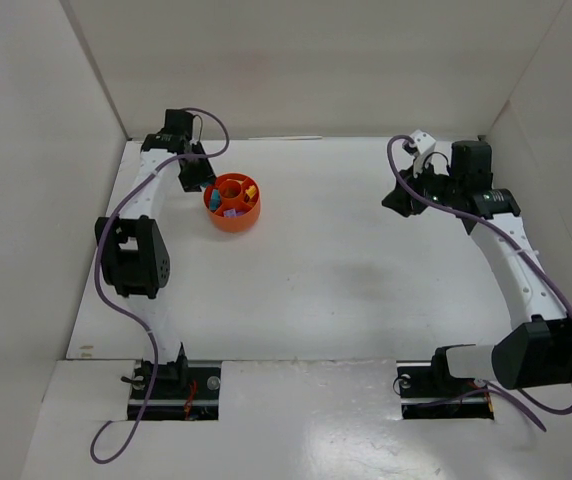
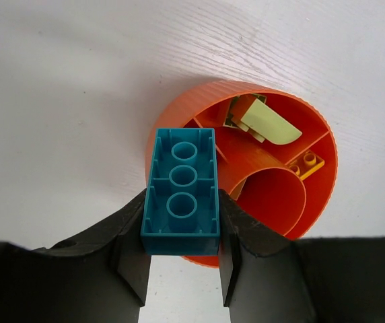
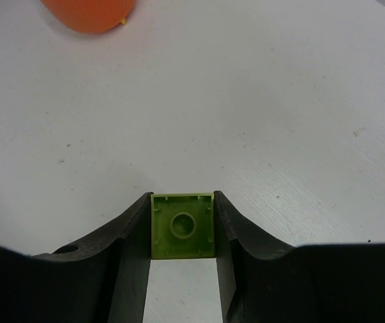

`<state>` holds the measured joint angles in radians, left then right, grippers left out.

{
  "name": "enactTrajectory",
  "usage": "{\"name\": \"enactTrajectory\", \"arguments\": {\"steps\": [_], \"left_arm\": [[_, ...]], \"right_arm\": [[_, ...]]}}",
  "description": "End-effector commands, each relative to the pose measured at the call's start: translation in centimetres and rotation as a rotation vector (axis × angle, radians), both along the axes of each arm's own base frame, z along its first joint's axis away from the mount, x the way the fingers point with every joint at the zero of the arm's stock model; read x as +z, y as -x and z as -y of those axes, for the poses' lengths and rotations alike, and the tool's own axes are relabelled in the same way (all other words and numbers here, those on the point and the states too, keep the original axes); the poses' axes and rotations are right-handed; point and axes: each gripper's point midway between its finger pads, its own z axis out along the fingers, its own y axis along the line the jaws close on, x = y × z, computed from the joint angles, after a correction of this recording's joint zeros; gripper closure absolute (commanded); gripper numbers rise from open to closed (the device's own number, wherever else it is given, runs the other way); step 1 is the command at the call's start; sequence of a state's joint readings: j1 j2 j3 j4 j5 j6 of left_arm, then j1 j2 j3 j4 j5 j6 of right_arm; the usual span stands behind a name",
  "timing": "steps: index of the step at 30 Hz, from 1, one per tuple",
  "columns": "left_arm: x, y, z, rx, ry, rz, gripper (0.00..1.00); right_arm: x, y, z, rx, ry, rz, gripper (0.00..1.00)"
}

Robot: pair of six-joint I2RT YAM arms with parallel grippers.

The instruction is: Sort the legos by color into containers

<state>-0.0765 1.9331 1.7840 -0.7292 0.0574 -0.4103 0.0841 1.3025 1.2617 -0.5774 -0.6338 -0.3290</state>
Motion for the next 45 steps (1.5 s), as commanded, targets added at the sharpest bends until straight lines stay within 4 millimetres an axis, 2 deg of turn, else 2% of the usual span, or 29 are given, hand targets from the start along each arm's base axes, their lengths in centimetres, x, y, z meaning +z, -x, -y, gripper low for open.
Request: {"name": "enactTrajectory", "arguments": {"steps": [1, 9, 15, 19, 26, 35, 37, 45], "left_arm": [[1.9, -0.5, 0.5, -0.039, 0.026, 0.040, 1.00], [0.4, -0.6, 0.9, -0.049, 0.042, -0.001, 1.00], [0.1, -0.9, 0.4, -0.025, 0.020, -0.009, 1.00], [-0.9, -1.1, 0.0, -0.001, 0.002, -0.028, 0.98], [-0.7, -1.2, -0.9, 0.066, -0.025, -0.028, 0.96], [2.5, -1.5, -1.1, 0.131, 0.018, 0.069, 0.96], [3.7, -1.6, -1.1, 0.131, 0.023, 0.102, 0.96], [4.2, -1.5, -0.9, 0.142, 0.043, 0.110, 0.96]], "right_arm": [[0.3, -0.5, 0.6, -0.012, 0.008, 0.018, 1.00], [-0.2, -0.4, 0.6, -0.012, 0.010, -0.001, 1.00], [-0.6, -0.6, 0.6, -0.008, 0.016, -0.006, 1.00], [-0.9, -0.7, 0.6, -0.007, 0.017, -0.015, 1.00], [-1.0, -0.7, 1.0, -0.017, 0.017, -0.024, 1.00], [-1.1, -0.8, 1.1, -0.024, 0.023, -0.024, 1.00], [-1.1, -0.8, 1.1, -0.024, 0.023, -0.024, 1.00], [-1.7, -1.0, 1.1, -0.024, 0.024, -0.042, 1.00]]}}
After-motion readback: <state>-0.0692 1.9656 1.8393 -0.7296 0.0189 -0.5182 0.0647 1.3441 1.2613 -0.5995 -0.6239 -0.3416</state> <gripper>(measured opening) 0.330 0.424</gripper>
